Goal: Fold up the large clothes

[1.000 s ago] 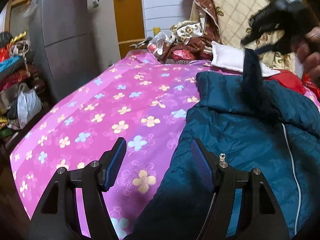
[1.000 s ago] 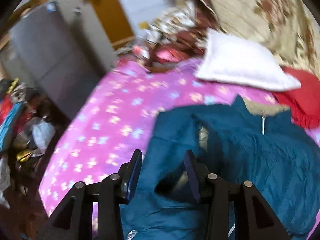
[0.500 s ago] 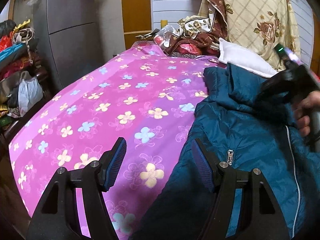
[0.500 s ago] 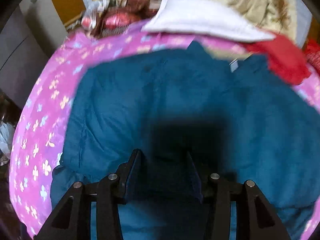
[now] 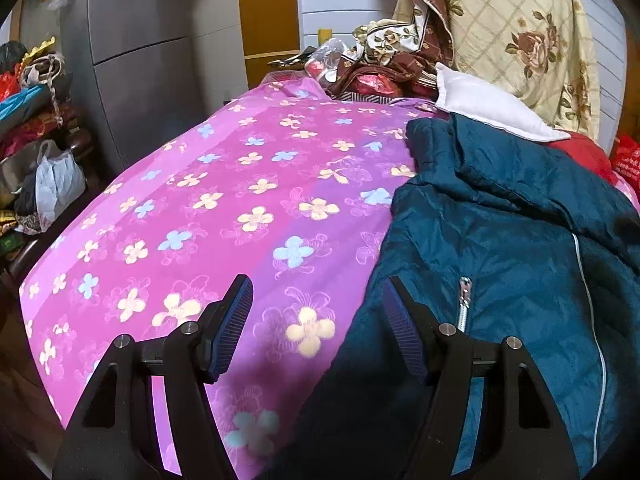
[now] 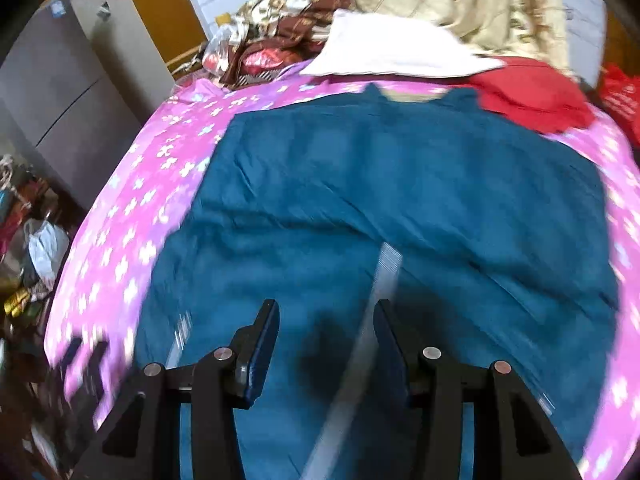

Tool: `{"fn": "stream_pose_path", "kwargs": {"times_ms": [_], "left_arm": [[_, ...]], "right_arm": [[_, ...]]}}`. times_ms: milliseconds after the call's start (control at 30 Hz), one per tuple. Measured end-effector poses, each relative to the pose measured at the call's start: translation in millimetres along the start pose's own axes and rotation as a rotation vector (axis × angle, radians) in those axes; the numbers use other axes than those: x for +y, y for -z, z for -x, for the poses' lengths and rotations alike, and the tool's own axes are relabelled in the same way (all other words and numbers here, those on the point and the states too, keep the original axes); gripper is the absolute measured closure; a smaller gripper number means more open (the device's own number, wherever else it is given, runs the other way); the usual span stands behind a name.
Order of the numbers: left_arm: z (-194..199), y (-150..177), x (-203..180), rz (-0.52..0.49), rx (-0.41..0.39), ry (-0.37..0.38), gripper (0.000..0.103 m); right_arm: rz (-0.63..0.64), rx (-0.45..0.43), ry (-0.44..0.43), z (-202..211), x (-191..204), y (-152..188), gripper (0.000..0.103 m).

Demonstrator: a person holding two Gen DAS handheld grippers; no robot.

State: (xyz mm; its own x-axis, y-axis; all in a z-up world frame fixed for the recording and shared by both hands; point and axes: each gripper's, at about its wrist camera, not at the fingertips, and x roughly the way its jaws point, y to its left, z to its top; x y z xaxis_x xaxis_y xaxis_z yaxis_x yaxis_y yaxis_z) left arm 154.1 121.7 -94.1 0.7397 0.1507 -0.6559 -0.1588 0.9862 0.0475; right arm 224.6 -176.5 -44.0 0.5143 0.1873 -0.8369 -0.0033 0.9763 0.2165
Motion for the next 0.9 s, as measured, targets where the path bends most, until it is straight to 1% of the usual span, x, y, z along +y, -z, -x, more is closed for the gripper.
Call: {"fn": "stream_pose_path", "kwargs": {"times_ms": [67,167,267,333,400,500,567,700,800,833,867,900], "left_arm": [[8.7,3.1,1.0,0.006,-0.007,0.01,0.035],[23.5,9.0,3.7,0.017,-0.009,0.036,0.035],[34.4,14.9,8.9,0.038,0.031,0.069,0.035],[42.9,21.8,16.2,0.057,0.07,0.078,0.035],[50.0,29.0,26.4,0.071,0.097,0.08,0.035],[54.7,38.7,41.2,0.082,0.137,0.073,0.035],[54.0,44.1,49.8,0.106,0.17,0.082,0.035],[41.8,54.1,66.3,0.17,0.258,0.14,0.035],[24.4,61.1,69.8,0.186,0.322,0.184,0.035],[21.1,62.8,71.1,0.194,0.331,0.197,0.035],[18.7,64.1,71.8,0.201,0.335,0.216,0.035],[15.7,65.2,72.0,0.21,0.341,0.246,0.035]], "right_arm": [[-0.025,-0.016,0.018,28.8,-23.8,33.3,0.056],[-0.082,-0.044,0.079,68.3,-63.2,83.9,0.055],[-0.141,-0.075,0.156,102.8,-100.3,129.0,0.055],[-0.208,-0.083,0.158,123.4,-127.2,154.1,0.055],[-0.298,-0.097,0.16,133.7,-158.2,176.9,0.054],[-0.39,-0.082,0.163,132.9,-189.8,201.8,0.054],[-0.415,-0.075,0.146,128.4,-200.8,215.3,0.054],[-0.43,-0.055,0.098,114.5,-209.5,231.6,0.054],[-0.466,-0.022,0.054,100.9,-217.5,240.9,0.054],[-0.481,-0.017,0.037,97.7,-220.9,243.6,0.054],[-0.487,-0.03,0.025,96.7,-221.6,244.0,0.054],[-0.494,-0.037,0.015,96.8,-222.8,244.9,0.054]]}}
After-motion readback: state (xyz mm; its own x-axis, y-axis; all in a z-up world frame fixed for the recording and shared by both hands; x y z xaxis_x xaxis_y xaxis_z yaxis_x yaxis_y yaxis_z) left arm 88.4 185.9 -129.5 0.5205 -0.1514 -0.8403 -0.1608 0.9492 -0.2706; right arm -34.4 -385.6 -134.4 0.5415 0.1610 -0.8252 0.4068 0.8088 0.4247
